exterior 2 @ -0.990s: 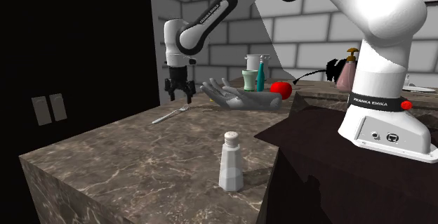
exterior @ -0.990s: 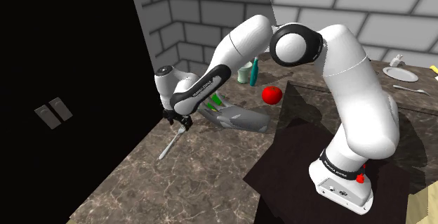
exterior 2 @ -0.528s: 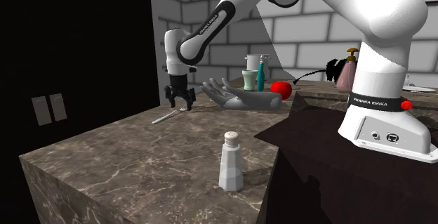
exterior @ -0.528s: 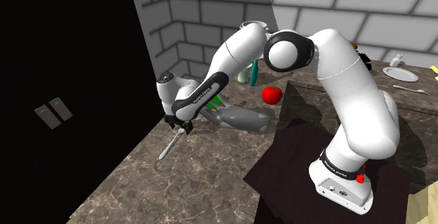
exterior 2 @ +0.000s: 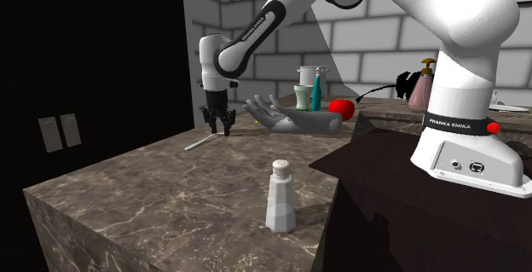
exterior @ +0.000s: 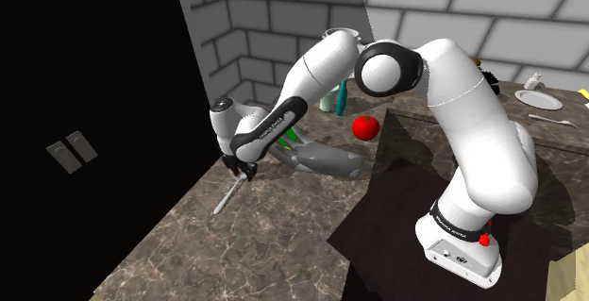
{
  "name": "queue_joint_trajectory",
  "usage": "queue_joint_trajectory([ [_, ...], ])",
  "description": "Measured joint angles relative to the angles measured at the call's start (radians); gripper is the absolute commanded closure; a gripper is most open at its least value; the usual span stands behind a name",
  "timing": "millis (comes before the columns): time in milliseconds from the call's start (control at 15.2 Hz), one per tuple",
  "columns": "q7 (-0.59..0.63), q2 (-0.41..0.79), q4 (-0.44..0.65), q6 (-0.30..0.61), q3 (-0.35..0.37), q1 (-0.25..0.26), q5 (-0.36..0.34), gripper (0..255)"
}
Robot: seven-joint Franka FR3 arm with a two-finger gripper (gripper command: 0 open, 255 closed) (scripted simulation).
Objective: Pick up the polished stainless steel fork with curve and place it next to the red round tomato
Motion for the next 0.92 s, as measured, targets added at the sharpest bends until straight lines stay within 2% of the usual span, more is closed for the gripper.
queue_joint_trajectory([
  [924, -0.011, -0.043, -0.013, -0.02, 0.015, -0.014, 0.014, 255],
])
